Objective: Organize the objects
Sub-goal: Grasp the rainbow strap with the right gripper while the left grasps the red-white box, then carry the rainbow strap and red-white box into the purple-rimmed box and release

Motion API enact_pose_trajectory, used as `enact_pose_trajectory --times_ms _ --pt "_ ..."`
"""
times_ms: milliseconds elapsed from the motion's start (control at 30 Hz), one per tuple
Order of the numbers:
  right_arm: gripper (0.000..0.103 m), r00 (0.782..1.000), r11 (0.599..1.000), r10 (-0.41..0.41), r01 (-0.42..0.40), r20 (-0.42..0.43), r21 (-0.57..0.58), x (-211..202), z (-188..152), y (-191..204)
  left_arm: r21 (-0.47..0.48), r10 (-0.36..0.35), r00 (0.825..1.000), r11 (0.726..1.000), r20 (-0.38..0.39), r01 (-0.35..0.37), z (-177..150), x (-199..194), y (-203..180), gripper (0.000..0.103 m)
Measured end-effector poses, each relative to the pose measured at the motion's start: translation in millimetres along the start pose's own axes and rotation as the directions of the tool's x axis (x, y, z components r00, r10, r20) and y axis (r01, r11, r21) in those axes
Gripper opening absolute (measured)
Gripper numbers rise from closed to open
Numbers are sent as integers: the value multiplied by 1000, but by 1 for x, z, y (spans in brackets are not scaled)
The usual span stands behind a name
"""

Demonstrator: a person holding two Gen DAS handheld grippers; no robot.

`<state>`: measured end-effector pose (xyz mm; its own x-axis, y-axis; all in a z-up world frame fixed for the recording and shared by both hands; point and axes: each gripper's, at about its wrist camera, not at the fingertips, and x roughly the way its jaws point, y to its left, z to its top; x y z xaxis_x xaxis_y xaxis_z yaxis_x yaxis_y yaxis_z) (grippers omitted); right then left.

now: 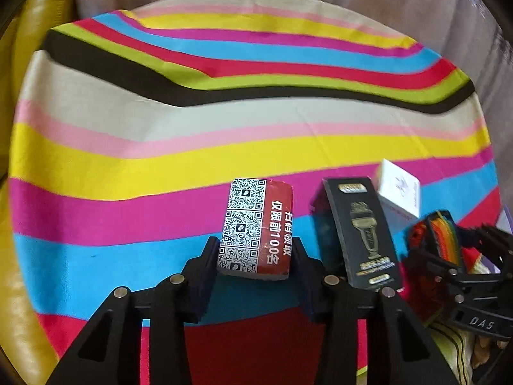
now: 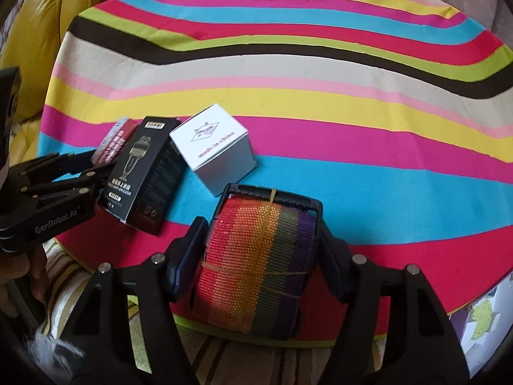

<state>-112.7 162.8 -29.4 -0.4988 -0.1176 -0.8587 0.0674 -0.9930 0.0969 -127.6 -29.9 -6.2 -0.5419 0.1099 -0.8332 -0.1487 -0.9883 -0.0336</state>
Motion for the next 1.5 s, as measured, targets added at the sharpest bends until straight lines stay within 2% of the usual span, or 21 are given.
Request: enact_pose_trajectory --times_ms 67,233,400,667,767,1000,1300,1500 --pt "69 1000 1000 10 -11 9 24 -3 0 -5 -39 37 999 999 31 -36 -2 -9 6 44" --pt "69 999 998 13 -16 49 54 -14 0 -13 -162 81 991 985 109 -63 -10 -40 16 44" --pt "69 997 995 0 -7 80 97 -27 -3 -24 -189 80 981 981 177 -46 -20 -67 -5 44" --pt "68 991 987 -27 6 128 161 -59 -17 -50 -102 30 977 995 209 -9 -30 -84 -65 44" --pt "68 989 982 -40 13 139 188 -70 -26 -61 -62 4 977 998 212 10 -23 -78 -86 44" --pt "68 985 969 -74 34 158 244 -94 -45 -87 11 -82 975 997 207 82 -26 -80 -135 44" --pt "68 978 956 -123 70 170 286 -121 -71 -117 102 -199 964 978 178 183 -34 -85 -192 44" --pt "68 973 939 -160 97 169 329 -141 -94 -143 165 -271 952 955 144 247 -38 -84 -231 44"
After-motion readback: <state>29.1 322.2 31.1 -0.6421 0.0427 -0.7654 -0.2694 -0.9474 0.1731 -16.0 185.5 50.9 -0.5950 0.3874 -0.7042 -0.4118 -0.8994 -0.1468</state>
